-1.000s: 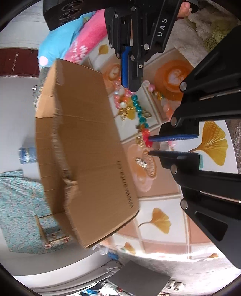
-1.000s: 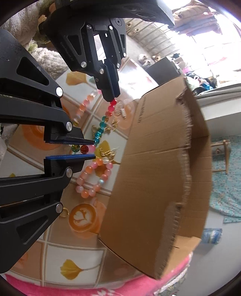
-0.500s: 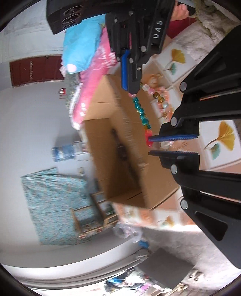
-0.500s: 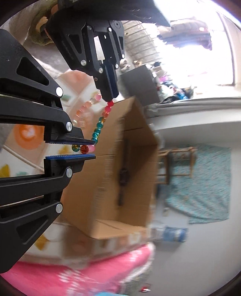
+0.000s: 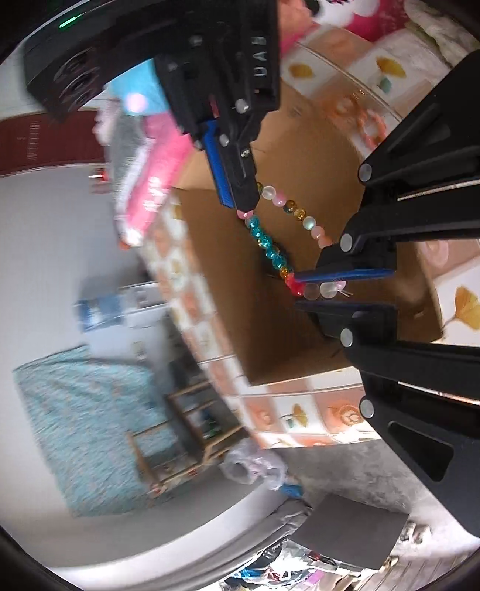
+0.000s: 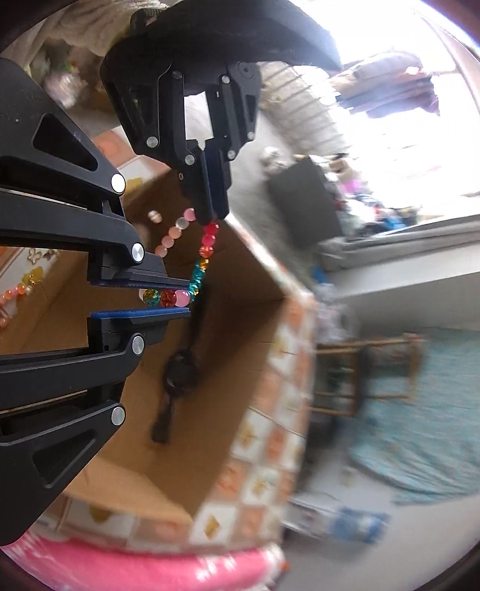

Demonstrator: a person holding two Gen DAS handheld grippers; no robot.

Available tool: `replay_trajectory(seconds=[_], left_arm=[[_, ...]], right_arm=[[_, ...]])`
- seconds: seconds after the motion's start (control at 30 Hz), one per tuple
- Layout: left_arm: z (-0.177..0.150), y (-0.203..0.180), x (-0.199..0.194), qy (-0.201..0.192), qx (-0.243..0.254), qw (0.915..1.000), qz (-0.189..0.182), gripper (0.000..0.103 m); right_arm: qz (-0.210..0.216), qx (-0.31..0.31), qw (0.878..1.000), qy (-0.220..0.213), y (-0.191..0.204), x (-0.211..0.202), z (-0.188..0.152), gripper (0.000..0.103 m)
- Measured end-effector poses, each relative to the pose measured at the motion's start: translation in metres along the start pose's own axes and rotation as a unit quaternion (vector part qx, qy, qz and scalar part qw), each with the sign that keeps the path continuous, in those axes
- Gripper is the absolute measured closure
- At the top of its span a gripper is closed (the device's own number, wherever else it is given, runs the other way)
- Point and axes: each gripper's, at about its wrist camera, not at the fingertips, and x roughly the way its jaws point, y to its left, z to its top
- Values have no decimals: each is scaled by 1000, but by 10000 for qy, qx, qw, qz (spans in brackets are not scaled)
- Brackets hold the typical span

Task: Organize jewelry
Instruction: 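Lower the bracelet into the box and open both grippers, then withdraw both grippers from the box back to the loose jewelry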

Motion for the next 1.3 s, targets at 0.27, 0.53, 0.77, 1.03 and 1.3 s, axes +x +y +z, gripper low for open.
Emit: replay_trajectory(seconds=[0.27,0.53,0.77,1.03,1.3], left_arm=[[-3,-9,55,970,704,9928,38,93],[-10,-7,77,1392,913,9860,74,92],[-5,12,53,920,472,9946,87,89],[-16,34,-43,-237,-596,9979,-117,62],[-92,-2,-85,-656,-1224,9902,-119,34]], right_arm=[[479,393,9826,1750,-26,89,6,96],[579,727,9687,2302,-33,125,4,89],[711,948,9773,1754,-44,98,10,76],[578,484,9972,-4,-22,-41,-3,56],[665,708,9907,-954,-9,-101,-92,48]])
